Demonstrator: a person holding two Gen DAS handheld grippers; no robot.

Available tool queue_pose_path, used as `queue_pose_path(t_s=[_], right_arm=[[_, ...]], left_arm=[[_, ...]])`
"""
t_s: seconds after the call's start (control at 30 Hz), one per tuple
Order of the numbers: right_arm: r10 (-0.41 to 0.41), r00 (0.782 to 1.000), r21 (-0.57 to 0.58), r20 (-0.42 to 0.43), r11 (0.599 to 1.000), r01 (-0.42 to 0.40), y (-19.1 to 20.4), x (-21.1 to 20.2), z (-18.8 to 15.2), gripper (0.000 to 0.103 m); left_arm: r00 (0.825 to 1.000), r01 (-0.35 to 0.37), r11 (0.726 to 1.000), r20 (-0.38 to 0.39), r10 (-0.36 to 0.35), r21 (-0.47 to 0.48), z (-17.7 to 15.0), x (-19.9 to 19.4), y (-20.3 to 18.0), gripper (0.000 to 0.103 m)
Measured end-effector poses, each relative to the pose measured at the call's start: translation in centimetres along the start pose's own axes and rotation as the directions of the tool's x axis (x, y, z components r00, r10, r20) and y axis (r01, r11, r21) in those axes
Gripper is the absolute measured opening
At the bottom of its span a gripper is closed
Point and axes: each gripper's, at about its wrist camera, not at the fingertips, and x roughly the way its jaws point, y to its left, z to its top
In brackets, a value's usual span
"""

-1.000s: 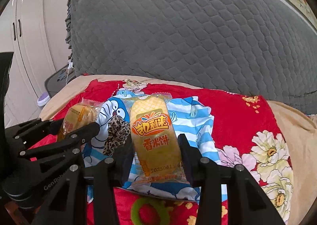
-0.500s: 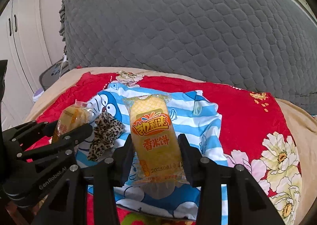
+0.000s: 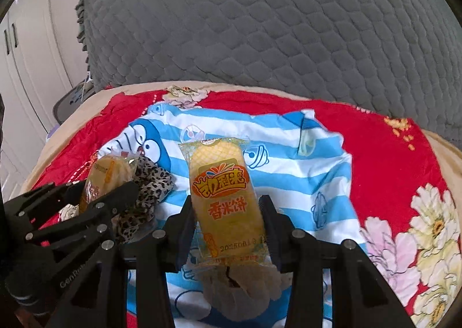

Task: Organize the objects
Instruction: 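Lower the left tool's package onto the shirt while the right tool lowers its package beside it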

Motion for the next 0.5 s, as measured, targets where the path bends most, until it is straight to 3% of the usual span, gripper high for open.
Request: queue_pose_path(t_s=[0.5], right_arm=[[-0.030,0.998,-0.004,-0.055,1.000,0.030,-0.5,4.2,-1.0,0.044]], left_arm=[[0.999,-0.018,1.000,-0.046,0.019,0.007,-1.5,3.6,0.3,0.040]])
